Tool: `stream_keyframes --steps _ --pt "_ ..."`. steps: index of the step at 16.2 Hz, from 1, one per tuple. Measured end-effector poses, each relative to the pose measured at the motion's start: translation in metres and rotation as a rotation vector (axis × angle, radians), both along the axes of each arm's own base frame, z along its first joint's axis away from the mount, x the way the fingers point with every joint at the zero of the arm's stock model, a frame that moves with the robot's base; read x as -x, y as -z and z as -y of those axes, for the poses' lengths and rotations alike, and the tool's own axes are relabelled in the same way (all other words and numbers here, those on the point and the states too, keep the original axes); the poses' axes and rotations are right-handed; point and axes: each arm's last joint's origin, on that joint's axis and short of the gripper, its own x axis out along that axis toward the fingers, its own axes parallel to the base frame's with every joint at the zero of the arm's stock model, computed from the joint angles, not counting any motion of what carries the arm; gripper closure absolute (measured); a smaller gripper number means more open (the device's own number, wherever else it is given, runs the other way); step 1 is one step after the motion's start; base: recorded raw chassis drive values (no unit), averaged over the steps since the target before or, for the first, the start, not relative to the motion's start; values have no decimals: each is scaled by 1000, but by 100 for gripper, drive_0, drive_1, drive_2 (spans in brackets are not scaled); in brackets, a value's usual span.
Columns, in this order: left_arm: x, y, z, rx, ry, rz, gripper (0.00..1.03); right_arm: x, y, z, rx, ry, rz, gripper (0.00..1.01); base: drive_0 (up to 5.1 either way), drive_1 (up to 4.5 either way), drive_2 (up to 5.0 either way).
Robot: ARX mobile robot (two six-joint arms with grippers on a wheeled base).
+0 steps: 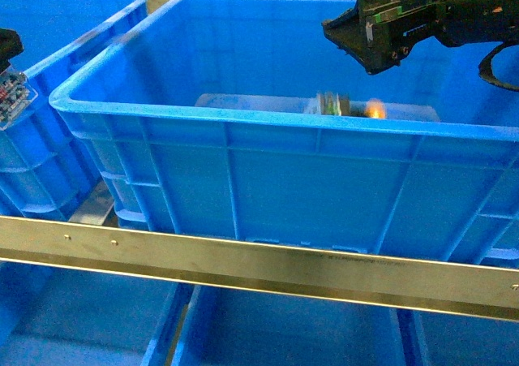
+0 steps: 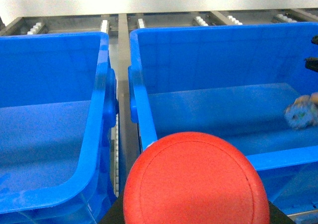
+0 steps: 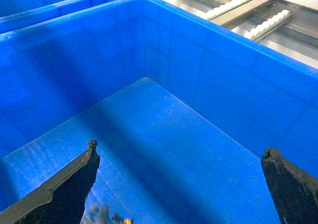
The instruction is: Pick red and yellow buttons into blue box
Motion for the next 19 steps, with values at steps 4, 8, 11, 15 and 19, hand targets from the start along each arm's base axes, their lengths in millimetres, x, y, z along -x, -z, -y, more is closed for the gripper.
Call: stream_keyframes --steps 4,8,11,15,19 --pt "0 0 0 0 0 0 80 0 0 0 0 0 0 3 0 0 0" --pt "16 -13 6 -2 38 6 80 0 0 0 0 0 0 3 0 0 0" --pt "50 -54 16 -6 128 147 80 0 0 0 0 -1 0 3 0 0 0" --pt "29 -88 17 0 122 330 80 0 0 0 0 0 0 3 0 0 0" --pt "-15 -81 24 -14 168 303 80 0 0 0 0 0 0 3 0 0 0"
